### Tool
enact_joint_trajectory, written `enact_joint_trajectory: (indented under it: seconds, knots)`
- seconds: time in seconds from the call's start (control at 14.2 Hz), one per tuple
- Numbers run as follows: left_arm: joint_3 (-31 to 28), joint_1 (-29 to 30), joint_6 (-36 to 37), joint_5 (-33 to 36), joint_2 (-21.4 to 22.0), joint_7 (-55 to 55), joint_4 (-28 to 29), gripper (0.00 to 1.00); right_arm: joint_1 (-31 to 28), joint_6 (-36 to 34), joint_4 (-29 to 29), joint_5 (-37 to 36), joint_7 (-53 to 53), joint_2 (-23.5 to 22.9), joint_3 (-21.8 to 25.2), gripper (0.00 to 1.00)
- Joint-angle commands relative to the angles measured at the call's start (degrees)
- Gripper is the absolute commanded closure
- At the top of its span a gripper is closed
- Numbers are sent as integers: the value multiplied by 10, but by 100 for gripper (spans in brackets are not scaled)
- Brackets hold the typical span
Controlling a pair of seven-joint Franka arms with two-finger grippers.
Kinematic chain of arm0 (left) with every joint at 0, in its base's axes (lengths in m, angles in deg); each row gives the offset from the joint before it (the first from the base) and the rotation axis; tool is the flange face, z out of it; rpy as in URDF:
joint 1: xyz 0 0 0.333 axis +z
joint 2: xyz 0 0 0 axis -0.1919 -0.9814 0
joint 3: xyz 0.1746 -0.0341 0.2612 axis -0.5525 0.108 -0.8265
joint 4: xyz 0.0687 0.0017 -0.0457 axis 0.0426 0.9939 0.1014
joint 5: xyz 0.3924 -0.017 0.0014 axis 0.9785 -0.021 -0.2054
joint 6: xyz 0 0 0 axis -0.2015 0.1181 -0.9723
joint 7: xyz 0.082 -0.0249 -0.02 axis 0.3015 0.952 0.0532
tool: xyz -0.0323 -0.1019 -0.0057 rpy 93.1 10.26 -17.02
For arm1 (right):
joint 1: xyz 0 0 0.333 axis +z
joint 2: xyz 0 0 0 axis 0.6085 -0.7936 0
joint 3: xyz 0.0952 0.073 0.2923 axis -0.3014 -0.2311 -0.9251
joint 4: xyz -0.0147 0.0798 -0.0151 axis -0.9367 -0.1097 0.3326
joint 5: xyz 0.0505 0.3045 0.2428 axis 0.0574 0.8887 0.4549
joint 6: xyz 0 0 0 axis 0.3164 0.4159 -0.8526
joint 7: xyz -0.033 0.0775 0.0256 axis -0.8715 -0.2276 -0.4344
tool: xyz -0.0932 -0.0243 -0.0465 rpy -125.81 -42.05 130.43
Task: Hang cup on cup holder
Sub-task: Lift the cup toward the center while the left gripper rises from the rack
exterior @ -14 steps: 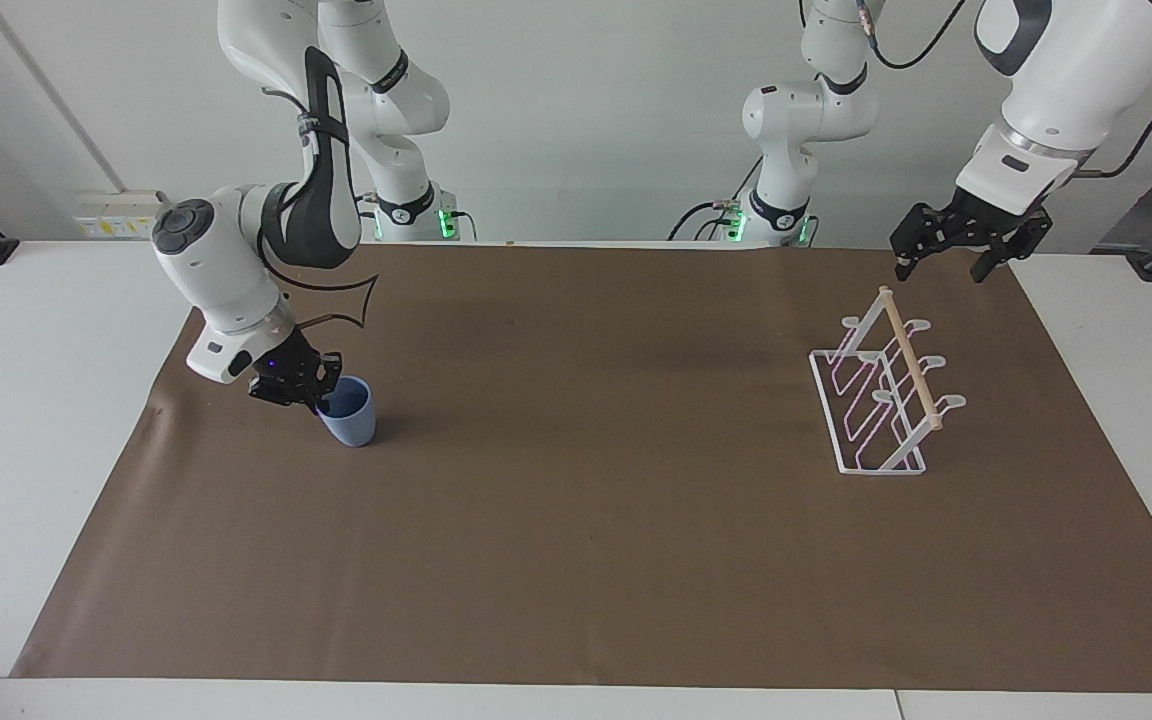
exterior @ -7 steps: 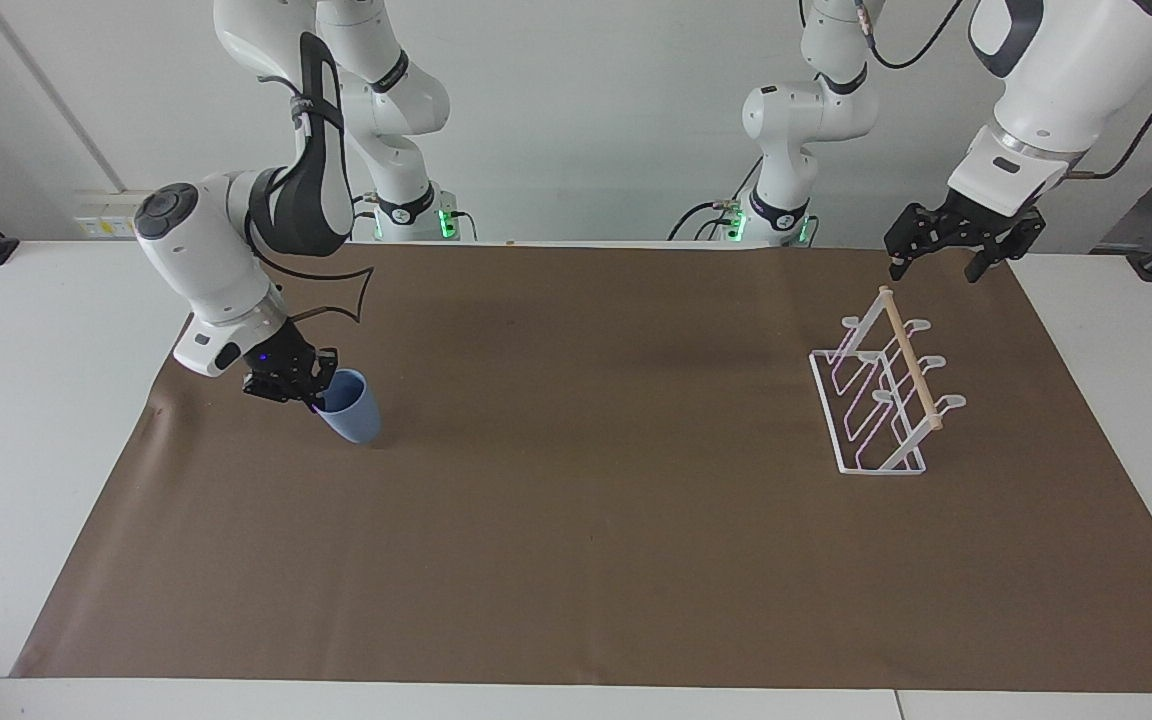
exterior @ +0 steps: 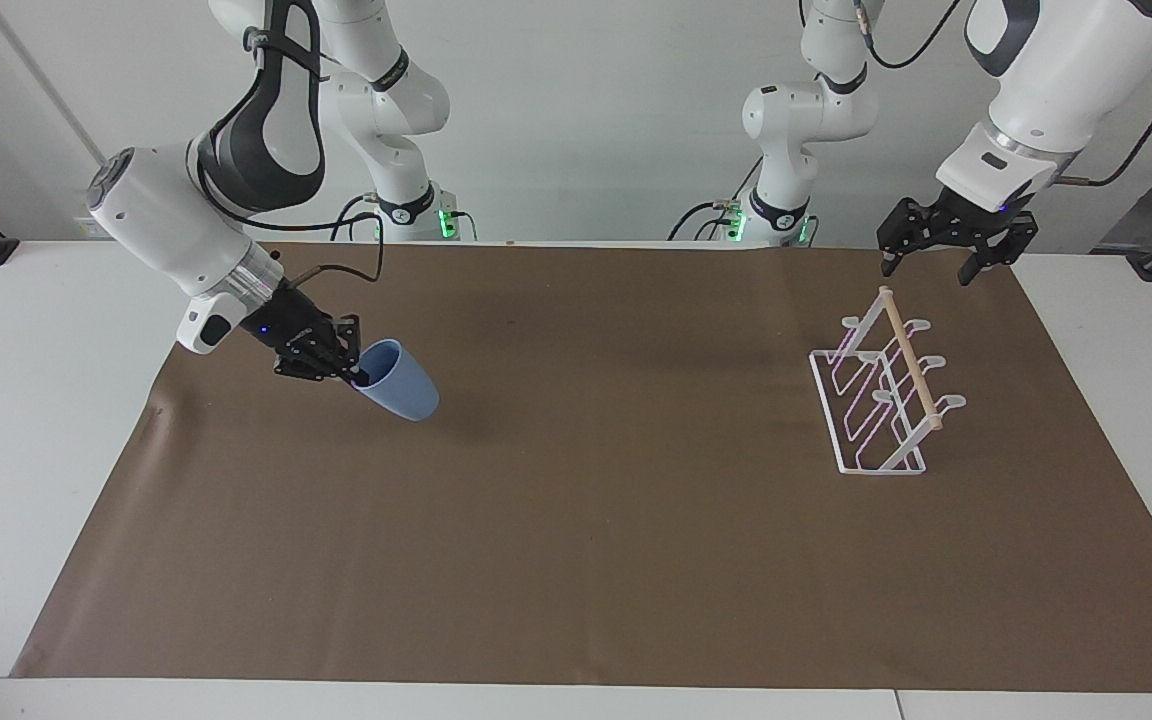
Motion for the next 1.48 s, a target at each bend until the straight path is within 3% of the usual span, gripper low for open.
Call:
enact_joint_trajectory:
  seconds: [0.0, 0.21, 0.63, 0.98, 1.12, 1.41]
  knots:
    - [-7, -14, -27, -38, 27, -65, 43, 0, -4, -54, 4, 111, 10, 14, -5, 100]
    - [-7, -15, -89, -90, 46, -146, 96, 0, 10, -76, 23, 195, 18, 25, -5, 100]
    - [-2, -61, -106, -128, 46, -351, 93, 0, 40, -130, 73, 352, 80, 48, -5, 100]
    - [4, -77, -111, -161, 45, -450, 92, 0, 58, -123, 151, 484, 113, 74, -4, 100]
    - [3, -79, -106, -185, 46, -512, 92, 0, 76, -108, 160, 500, 113, 77, -4, 100]
    - [4, -122, -143, -192, 45, -522, 92, 0, 118, -51, 170, 530, 116, 80, -5, 100]
